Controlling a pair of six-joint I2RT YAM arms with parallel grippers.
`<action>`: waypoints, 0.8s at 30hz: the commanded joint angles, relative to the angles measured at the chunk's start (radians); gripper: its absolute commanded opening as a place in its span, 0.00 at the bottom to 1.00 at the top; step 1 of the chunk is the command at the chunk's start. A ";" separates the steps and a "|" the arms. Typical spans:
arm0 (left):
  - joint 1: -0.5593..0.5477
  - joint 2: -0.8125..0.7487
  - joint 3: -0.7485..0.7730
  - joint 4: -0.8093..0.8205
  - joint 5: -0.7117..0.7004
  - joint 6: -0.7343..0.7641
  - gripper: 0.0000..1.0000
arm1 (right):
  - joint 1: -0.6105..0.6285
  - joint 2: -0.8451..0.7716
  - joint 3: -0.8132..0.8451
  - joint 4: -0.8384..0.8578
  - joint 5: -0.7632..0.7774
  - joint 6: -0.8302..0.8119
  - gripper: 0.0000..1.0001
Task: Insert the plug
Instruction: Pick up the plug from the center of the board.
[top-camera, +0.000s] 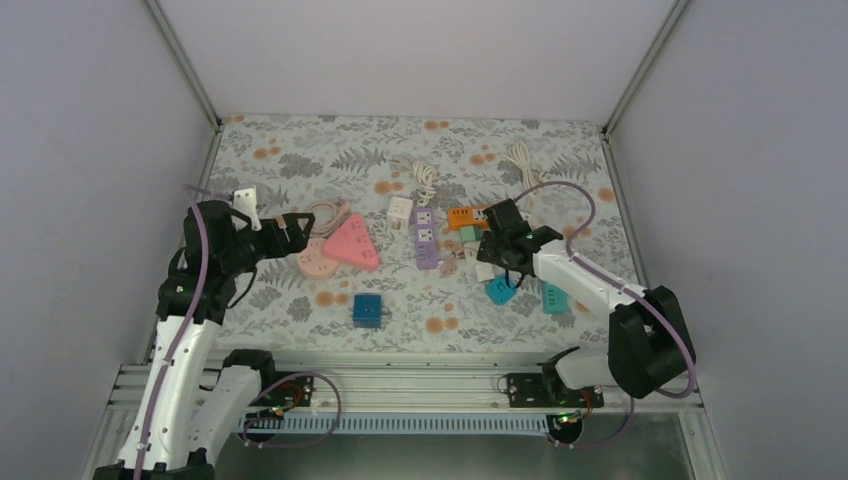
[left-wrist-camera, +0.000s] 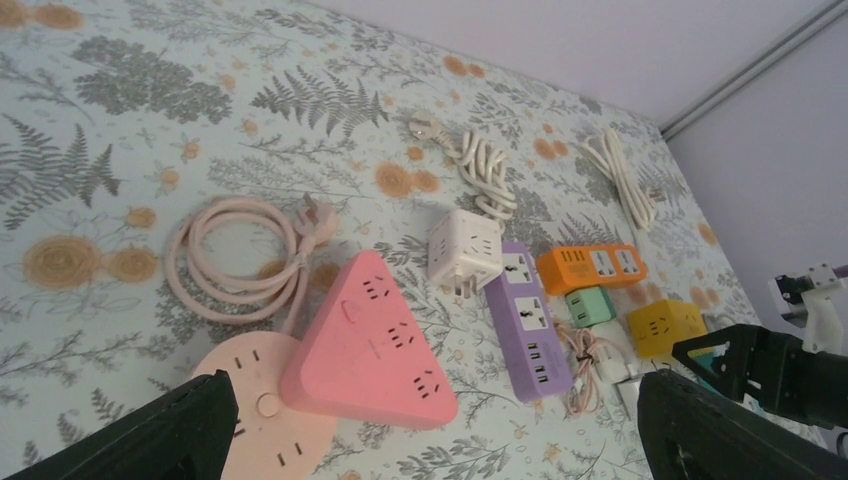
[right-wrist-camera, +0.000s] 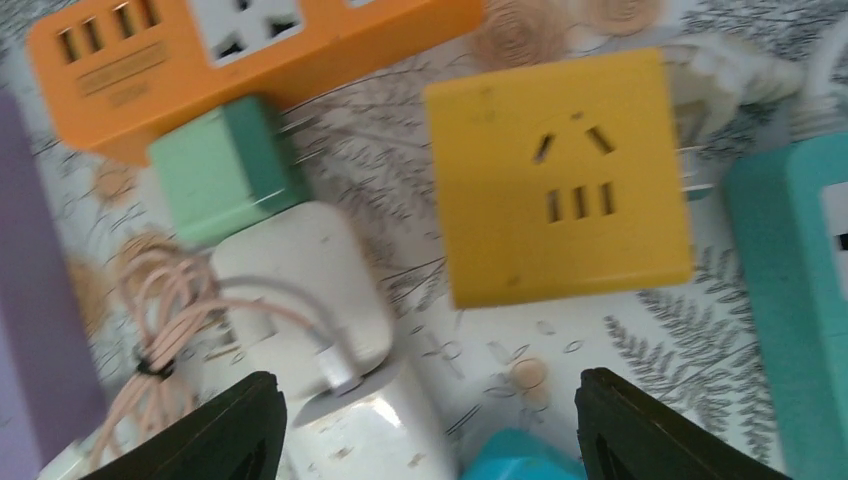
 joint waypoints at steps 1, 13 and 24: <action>-0.001 -0.001 -0.024 0.111 0.055 0.005 1.00 | -0.047 -0.002 0.030 -0.002 0.085 -0.002 0.75; -0.001 0.028 -0.040 0.149 0.084 -0.009 1.00 | -0.124 0.135 0.089 0.078 0.133 -0.064 0.83; -0.001 0.035 -0.042 0.151 0.086 -0.014 1.00 | -0.154 0.236 0.154 0.070 0.162 -0.091 0.79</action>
